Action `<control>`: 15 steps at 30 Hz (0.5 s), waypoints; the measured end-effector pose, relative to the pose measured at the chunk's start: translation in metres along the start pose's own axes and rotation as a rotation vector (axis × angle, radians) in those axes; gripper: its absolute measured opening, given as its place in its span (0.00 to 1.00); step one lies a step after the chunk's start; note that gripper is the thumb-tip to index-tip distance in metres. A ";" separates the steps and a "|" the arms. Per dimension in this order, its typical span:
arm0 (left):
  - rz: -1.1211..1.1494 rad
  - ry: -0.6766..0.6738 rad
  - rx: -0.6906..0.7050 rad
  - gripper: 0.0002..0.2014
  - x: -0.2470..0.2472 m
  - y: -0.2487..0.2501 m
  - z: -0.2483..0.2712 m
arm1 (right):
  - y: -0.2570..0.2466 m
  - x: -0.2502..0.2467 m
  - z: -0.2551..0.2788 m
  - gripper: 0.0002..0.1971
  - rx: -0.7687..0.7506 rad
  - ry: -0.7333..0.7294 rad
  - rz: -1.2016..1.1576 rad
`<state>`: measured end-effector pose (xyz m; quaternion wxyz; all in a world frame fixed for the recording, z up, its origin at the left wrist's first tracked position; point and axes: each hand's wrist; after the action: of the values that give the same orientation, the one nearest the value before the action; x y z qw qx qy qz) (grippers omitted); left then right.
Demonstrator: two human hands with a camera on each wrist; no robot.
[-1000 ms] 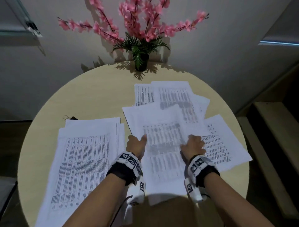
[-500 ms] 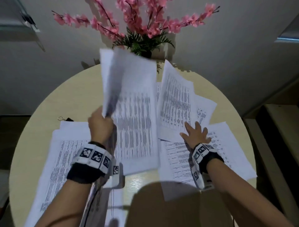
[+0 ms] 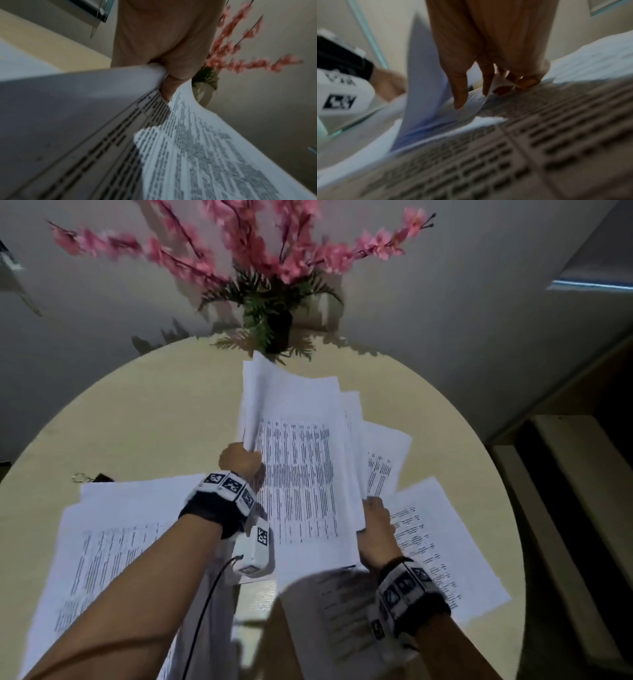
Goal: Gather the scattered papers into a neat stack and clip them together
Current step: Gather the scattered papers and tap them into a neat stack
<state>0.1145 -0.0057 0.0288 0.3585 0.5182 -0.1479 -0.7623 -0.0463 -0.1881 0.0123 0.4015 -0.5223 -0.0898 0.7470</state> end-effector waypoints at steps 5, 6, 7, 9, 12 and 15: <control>-0.263 0.060 -0.088 0.28 0.016 -0.024 -0.008 | 0.036 -0.017 0.012 0.20 0.429 0.434 -0.149; -0.258 0.080 -0.094 0.31 0.014 -0.025 -0.009 | 0.044 -0.022 0.019 0.25 0.575 0.495 -0.155; -0.249 0.091 -0.101 0.35 0.012 -0.024 -0.011 | 0.051 -0.026 0.025 0.33 0.684 0.506 -0.180; -0.206 0.071 -0.120 0.45 0.009 -0.019 -0.011 | 0.059 -0.030 0.027 0.45 0.763 0.469 -0.218; -0.114 -0.029 -0.171 0.47 0.012 -0.008 -0.007 | 0.062 -0.039 0.010 0.52 0.730 0.416 -0.163; -0.088 -0.100 -0.111 0.28 0.021 -0.003 -0.002 | 0.054 -0.058 -0.018 0.42 0.703 0.392 -0.090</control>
<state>0.1105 -0.0179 0.0122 0.3449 0.4650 -0.1001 -0.8092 -0.0507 -0.2691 0.0153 0.5973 -0.4813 0.2269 0.6001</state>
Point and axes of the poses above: each hand's wrist, its own z-axis away from the middle knuckle, its own x-axis out of the palm, y = z × x, and after that the axes turned 2 degrees about z, right-handed
